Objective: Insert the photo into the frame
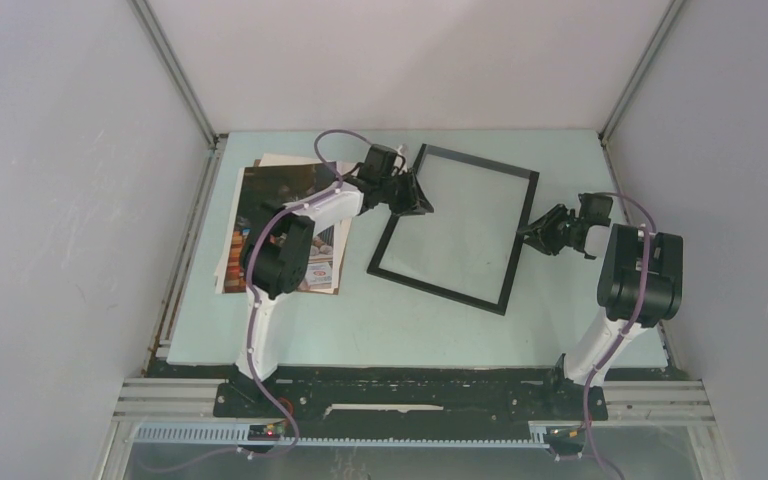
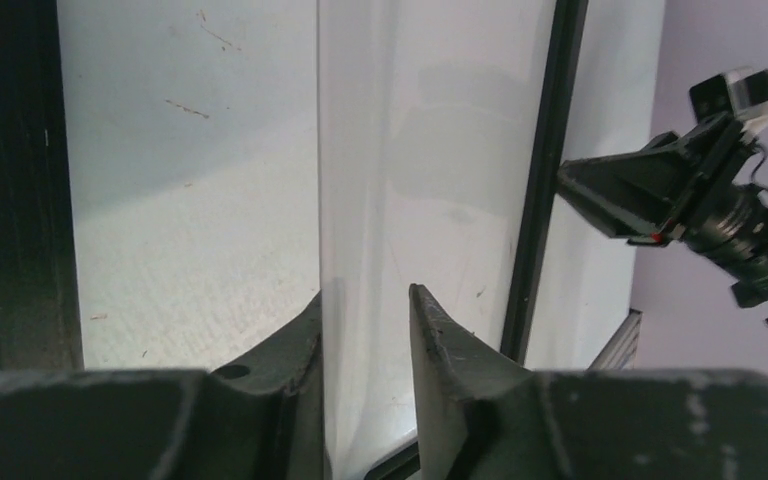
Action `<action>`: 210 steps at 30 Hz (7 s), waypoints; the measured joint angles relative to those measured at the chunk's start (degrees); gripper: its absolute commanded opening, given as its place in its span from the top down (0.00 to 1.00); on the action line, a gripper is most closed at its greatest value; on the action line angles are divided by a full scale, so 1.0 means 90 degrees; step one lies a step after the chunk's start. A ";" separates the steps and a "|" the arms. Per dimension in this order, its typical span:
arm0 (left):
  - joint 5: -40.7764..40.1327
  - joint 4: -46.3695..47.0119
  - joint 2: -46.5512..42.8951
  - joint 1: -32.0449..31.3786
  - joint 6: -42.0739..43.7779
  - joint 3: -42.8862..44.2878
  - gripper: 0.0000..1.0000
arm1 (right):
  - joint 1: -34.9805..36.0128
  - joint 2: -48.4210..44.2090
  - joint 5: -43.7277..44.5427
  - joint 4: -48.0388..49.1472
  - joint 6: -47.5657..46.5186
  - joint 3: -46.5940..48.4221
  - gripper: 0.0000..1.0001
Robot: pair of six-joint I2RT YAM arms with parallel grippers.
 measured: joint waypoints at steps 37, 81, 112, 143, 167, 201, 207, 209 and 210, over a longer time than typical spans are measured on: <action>0.0719 0.1076 -0.0947 0.0918 0.0872 -0.1214 1.00 | 0.1226 -0.1197 0.1581 -0.3742 -0.0940 0.0704 0.46; 0.2023 0.4107 -0.2001 0.1095 -0.1722 -0.3269 1.00 | 0.1751 0.0097 0.2543 -0.5090 -0.2693 0.1902 0.44; 0.2453 0.6513 -0.1518 -0.0097 -0.4551 -0.1503 1.00 | -0.0765 -0.0687 -0.0578 -0.1664 -0.0833 -0.0209 0.48; 0.2378 0.7939 0.0420 0.0588 -0.5166 -0.2516 1.00 | -0.0850 -0.0653 -0.0549 -0.1219 -0.0673 -0.0442 0.49; 0.1722 0.8473 0.0425 0.0731 -0.5073 -0.3264 1.00 | -0.0782 -0.0653 -0.0546 -0.1171 -0.0675 -0.0449 0.49; 0.1727 0.9729 0.0906 0.0651 -0.6647 -0.3366 1.00 | -0.0726 -0.0653 -0.0549 -0.1122 -0.0675 -0.0449 0.49; 0.1729 0.9799 0.0906 0.0629 -0.7050 -0.3356 1.00 | -0.0697 -0.0653 -0.0549 -0.1122 -0.0675 -0.0449 0.49; 0.1729 0.9804 0.0906 0.0629 -0.7150 -0.3356 1.00 | -0.0697 -0.0653 -0.0551 -0.1122 -0.0675 -0.0449 0.49; 0.1729 0.9819 0.0906 0.0629 -0.7210 -0.3356 1.00 | -0.0697 -0.0651 -0.0551 -0.1120 -0.0675 -0.0449 0.49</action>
